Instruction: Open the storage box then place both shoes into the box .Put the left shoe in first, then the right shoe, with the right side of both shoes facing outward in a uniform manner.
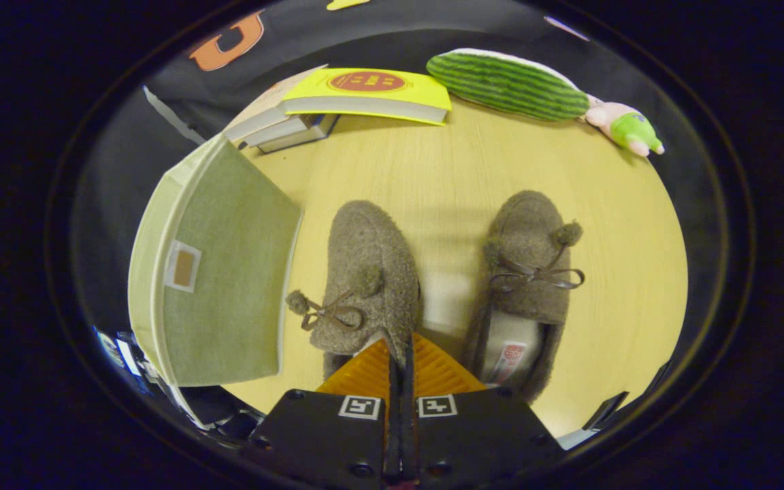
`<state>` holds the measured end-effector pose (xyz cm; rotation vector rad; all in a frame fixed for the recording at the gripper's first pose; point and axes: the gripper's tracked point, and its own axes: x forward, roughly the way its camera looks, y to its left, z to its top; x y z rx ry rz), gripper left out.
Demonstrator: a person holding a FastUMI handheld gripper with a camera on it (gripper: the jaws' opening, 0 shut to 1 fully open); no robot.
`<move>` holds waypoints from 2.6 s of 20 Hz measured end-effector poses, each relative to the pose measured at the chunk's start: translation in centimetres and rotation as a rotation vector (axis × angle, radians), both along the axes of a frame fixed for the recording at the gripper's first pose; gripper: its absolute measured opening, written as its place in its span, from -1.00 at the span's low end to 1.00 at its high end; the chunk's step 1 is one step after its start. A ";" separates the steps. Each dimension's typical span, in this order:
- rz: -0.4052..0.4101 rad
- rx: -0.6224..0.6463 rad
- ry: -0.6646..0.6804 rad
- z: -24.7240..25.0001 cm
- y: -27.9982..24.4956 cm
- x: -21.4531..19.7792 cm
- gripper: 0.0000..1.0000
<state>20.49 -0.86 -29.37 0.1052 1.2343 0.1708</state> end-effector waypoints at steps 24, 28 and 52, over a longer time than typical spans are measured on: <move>0.001 0.121 -0.144 15.0 19.2 0.6 -0.87; -0.024 0.150 -0.124 12.9 23.2 1.8 -0.87; 0.031 0.125 -0.128 12.0 22.4 -1.5 1.00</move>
